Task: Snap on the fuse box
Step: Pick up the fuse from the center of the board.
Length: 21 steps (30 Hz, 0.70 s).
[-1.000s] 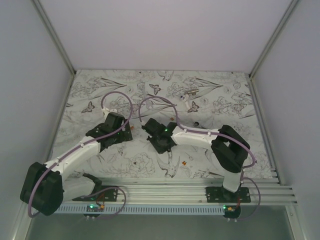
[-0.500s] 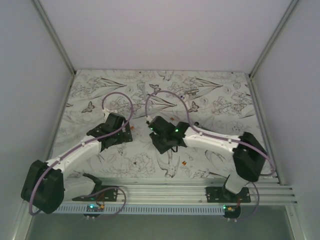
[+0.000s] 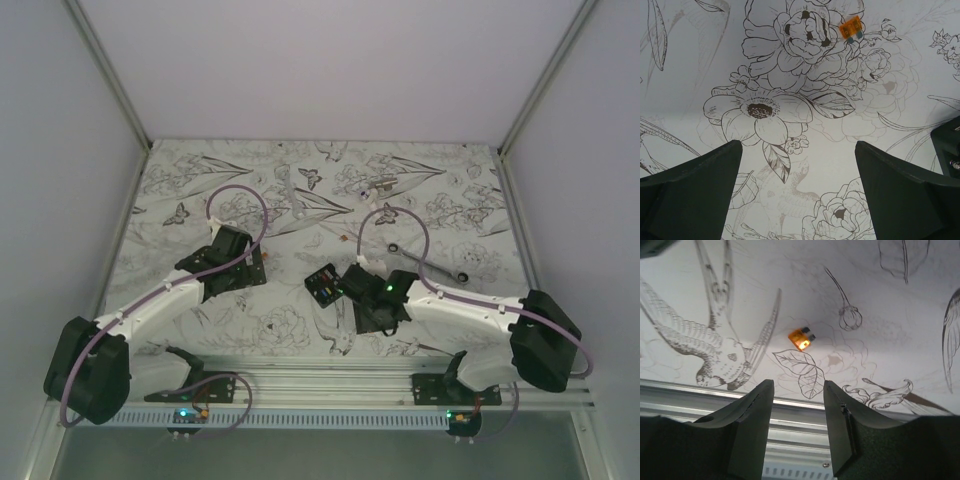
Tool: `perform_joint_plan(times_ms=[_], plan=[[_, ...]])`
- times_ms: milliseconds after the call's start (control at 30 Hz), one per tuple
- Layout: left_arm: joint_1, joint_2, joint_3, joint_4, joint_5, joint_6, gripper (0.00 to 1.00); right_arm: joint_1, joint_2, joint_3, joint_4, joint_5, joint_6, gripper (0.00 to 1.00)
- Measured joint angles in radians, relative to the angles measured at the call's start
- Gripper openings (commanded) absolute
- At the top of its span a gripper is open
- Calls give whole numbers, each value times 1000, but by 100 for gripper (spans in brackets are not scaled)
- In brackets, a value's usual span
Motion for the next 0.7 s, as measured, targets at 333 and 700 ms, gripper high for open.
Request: perform_joint_plan(times_ms=[333,700], plan=[[0,-2,0,0,6,0,100,0,0,-57,55,-3,219,47],[0,-8,0,0,6,0,100,0,39,-110,108,43,347,40]])
